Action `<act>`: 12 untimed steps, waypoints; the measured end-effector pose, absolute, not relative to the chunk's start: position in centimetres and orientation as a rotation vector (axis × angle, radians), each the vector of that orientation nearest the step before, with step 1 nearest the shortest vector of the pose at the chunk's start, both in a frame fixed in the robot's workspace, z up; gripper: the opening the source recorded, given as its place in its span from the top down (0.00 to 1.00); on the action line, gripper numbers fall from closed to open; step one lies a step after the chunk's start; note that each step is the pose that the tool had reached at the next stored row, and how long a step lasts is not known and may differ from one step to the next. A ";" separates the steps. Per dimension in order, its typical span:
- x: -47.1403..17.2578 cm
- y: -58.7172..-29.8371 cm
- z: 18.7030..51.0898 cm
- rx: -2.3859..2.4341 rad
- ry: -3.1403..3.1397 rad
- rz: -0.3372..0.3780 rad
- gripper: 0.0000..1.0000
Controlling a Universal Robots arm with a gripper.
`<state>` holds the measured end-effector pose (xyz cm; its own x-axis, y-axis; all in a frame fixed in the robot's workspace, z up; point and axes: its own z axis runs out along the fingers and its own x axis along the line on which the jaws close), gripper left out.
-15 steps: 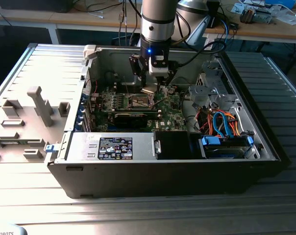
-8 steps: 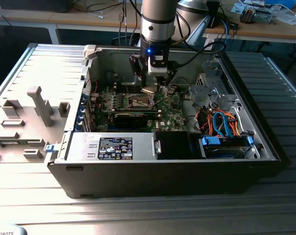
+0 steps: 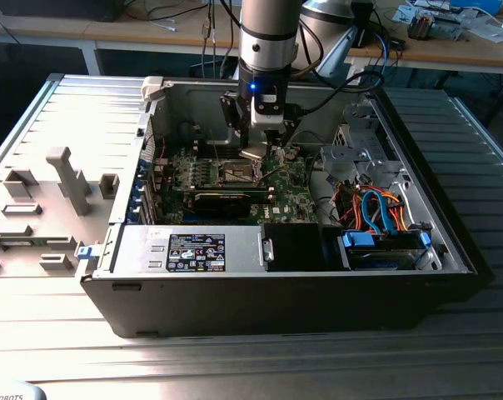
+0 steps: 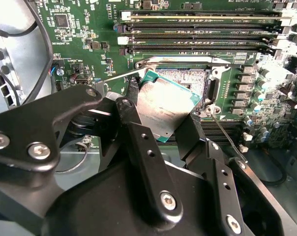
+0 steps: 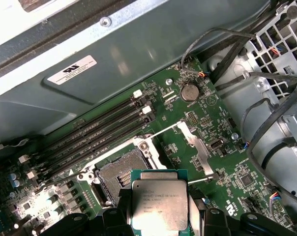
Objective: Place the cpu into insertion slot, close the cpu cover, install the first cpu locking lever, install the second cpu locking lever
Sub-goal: 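Place the cpu into insertion slot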
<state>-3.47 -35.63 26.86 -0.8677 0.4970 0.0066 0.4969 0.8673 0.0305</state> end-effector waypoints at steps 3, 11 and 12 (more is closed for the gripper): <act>-3.5 -35.6 26.9 0.813 3.033 0.049 0.46; -3.5 -35.6 26.9 0.828 3.028 0.049 0.46; -3.5 -35.6 26.9 0.830 3.028 0.048 0.46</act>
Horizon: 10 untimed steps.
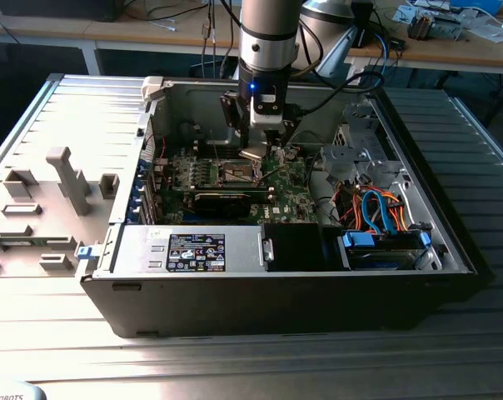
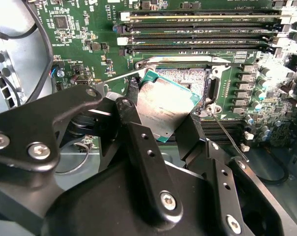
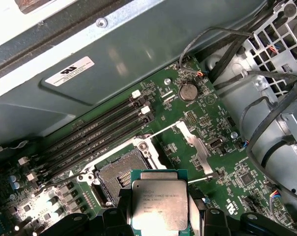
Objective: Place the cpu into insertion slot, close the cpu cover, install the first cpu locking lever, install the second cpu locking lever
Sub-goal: 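Place the cpu into insertion slot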
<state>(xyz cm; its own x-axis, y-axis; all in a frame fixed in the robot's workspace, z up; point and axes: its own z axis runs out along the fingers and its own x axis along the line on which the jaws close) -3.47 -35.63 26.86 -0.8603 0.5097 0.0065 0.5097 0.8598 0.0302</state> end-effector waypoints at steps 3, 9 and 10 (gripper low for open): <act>-3.5 -35.6 26.9 0.835 3.026 0.048 0.46; -3.5 -35.6 26.9 0.844 3.024 0.048 0.46; -3.5 -35.6 26.9 0.846 3.023 0.048 0.46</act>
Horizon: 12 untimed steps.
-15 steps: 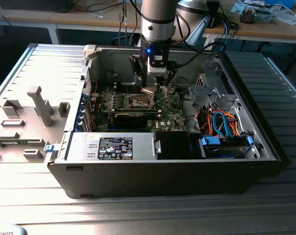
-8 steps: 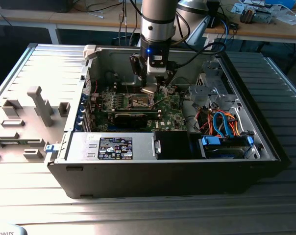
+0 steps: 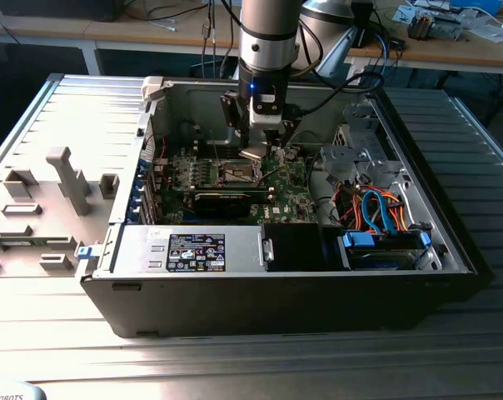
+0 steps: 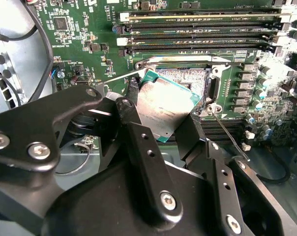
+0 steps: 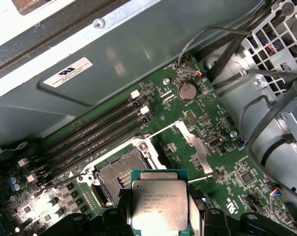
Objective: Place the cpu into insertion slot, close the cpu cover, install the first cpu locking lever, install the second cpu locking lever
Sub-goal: 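Place the cpu into insertion slot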
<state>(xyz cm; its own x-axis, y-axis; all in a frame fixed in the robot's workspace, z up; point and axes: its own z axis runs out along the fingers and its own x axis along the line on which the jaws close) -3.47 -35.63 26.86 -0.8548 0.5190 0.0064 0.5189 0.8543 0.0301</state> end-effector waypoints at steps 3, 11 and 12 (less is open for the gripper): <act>-3.5 -35.6 26.9 0.852 3.021 0.048 0.46; -3.5 -35.6 26.9 0.863 3.018 0.048 0.46; -3.5 -35.6 26.9 0.864 3.018 0.048 0.46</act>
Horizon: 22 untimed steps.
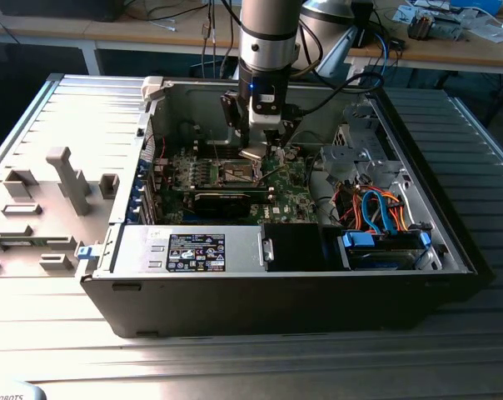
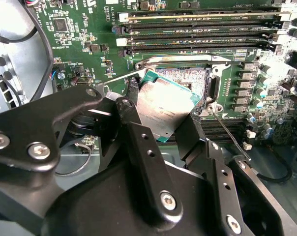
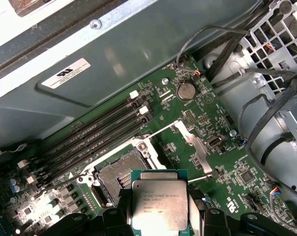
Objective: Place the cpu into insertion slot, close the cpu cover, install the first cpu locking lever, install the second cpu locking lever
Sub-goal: 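Place the cpu into insertion slot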
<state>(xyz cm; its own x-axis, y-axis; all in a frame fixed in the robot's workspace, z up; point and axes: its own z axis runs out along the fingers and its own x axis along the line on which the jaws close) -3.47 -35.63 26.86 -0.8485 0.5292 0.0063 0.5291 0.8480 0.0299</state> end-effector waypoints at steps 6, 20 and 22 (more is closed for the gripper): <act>-3.5 -35.6 26.9 0.872 3.015 0.048 0.46; -3.5 -35.6 26.9 0.897 3.008 0.047 0.46; -3.5 -35.6 26.9 0.899 3.007 0.047 0.46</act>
